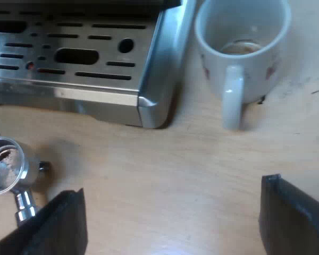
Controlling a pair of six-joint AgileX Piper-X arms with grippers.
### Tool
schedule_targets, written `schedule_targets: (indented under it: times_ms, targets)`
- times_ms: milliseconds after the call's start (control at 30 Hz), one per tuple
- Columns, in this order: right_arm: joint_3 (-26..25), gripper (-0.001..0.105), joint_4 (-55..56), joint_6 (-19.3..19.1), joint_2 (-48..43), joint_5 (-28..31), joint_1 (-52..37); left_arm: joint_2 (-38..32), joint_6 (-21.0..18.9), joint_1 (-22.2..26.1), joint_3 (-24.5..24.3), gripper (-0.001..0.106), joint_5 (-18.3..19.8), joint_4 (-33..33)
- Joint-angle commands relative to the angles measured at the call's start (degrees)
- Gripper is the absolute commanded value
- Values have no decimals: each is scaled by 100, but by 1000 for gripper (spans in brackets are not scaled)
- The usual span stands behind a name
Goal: Grind coffee beans and then tamp
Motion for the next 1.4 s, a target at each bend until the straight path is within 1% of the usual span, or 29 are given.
schedule_targets:
  times_ms: [33, 67, 200, 267, 300, 367, 400, 467, 600, 667, 767, 867, 933, 967, 1000, 1067, 1133, 1200, 1333, 1400]
  targets:
    - [-59, 69, 41, -150, -240, 285, -20, -206, -54, 2, -44, 51, -213, 41]
    - [-59, 69, 41, -178, -364, 435, -20, -294, -54, 2, -25, 51, -222, 41]
    - [-59, 69, 41, -178, -635, 680, -20, -644, -135, 2, 153, 51, -253, 41]
    - [-40, 69, 41, -178, -812, 803, -20, -917, -276, 2, 325, 51, -253, 41]
    - [-25, 69, 41, -167, -906, 833, -20, -969, -317, 2, 383, 51, -253, 41]
    - [32, 69, 41, -167, -1071, 833, -20, -1312, -361, 2, 593, 51, -253, 41]
    - [76, 69, 41, -167, -1183, 833, -20, -1374, -363, 2, 624, 51, -253, 41]
    - [208, 69, 41, -167, -1466, 833, -20, -1781, -360, 2, 779, 51, -253, 41]
    - [405, 69, 25, -154, -1860, 833, -20, -2277, -360, 2, 879, 51, -253, 56]
    - [625, 69, 25, -1, -2259, 833, -20, -2565, -360, 2, 903, 51, -253, 56]
    - [821, 69, 7, 53, -2677, 833, -20, -2875, -360, 2, 900, 51, -253, 56]
    - [959, 69, 8, 71, -3135, 833, -20, -3093, -378, 2, 923, 51, -297, 56]
    - [1007, 69, 8, 84, -3318, 833, -20, -3174, -469, 2, 918, 51, -296, 56]
    - [1054, 69, 8, 137, -3555, 833, -20, -3186, -483, 2, 918, 51, -296, 56]
    - [1070, 69, 8, 185, -3642, 833, -20, -3267, -676, 2, 929, 51, -296, 56]
    - [1111, 69, 46, 391, -3852, 833, -20, -3266, -759, 2, 951, 51, -296, 56]
    - [1091, 69, 148, 536, -3799, 864, 1, -3266, -757, 2, 1002, 51, -296, 95]
    - [1156, 69, 139, 531, -3800, 824, 0, -3266, -757, 2, 1047, 51, -296, 237]
    - [1273, 69, 139, 572, -3814, 783, 0, -3266, -692, 2, 1146, 51, -296, 764]
    - [1337, 69, 139, 572, -3814, 785, 0, -3266, -559, 2, 1221, 51, -284, 798]
